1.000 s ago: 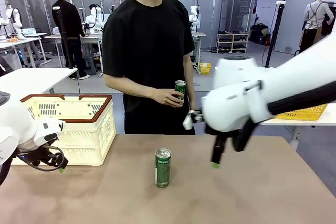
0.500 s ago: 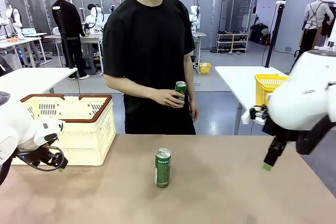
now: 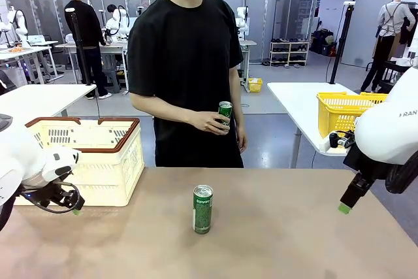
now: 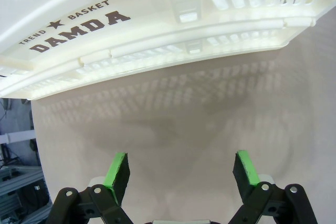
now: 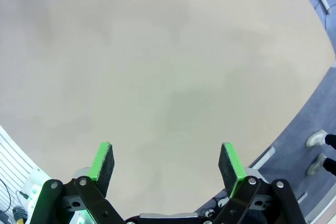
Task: Place the drinks into the Shopping basket.
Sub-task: Pick up one drink and place it into the Shopping basket.
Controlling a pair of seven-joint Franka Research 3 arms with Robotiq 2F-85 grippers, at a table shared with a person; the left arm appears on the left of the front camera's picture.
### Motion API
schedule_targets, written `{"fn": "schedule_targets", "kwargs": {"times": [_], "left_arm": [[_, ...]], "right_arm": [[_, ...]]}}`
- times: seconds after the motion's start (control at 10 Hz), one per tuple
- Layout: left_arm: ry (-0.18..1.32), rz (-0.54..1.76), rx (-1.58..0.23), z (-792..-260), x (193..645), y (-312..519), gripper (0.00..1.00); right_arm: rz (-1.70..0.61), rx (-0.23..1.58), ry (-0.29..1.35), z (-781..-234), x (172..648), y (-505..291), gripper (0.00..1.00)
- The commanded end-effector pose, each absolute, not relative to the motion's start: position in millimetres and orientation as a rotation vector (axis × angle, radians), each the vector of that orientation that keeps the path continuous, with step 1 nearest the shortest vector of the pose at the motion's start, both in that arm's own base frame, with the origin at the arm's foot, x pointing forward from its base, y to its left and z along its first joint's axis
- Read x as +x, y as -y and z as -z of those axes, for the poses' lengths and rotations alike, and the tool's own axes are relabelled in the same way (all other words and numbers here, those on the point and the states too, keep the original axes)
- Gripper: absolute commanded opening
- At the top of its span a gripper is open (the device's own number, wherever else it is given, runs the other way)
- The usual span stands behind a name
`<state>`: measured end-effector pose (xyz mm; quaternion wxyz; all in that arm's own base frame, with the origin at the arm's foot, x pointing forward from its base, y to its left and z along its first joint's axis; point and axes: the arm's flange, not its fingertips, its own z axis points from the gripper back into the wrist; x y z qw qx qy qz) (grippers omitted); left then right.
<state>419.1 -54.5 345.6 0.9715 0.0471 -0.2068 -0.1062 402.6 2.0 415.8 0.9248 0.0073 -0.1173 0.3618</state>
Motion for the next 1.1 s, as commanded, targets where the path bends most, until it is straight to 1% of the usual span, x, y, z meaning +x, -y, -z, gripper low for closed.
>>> {"fn": "schedule_targets", "kwargs": {"times": [0.0,0.2,0.3,0.4,0.5,0.8,1.0], "left_arm": [[0.415,0.219,0.102,-345.0,418.7,56.3,1.00],[0.418,0.214,0.095,-345.6,419.1,54.5,1.00],[0.444,0.275,-0.011,-357.4,411.1,61.2,1.00],[0.456,0.281,-0.007,-376.6,399.1,63.8,1.00],[0.498,0.304,-0.015,-404.0,384.4,64.9,1.00],[0.578,0.421,-0.034,-463.7,345.6,76.7,1.00],[0.605,0.592,-0.050,-487.2,327.9,80.0,1.00]], "right_arm": [[-0.758,0.016,0.232,-415.6,401.4,-2.1,1.00],[-0.758,0.016,0.232,-415.6,401.4,-2.1,1.00],[-0.758,0.016,0.232,-415.6,401.4,-2.1,1.00],[-0.758,0.016,0.232,-415.6,401.4,-2.1,1.00],[-0.758,0.016,0.232,-415.6,401.4,-2.1,1.00],[-0.758,0.016,0.232,-415.6,401.4,-2.1,1.00],[-0.758,0.016,0.232,-415.6,401.4,-2.1,1.00]]}}
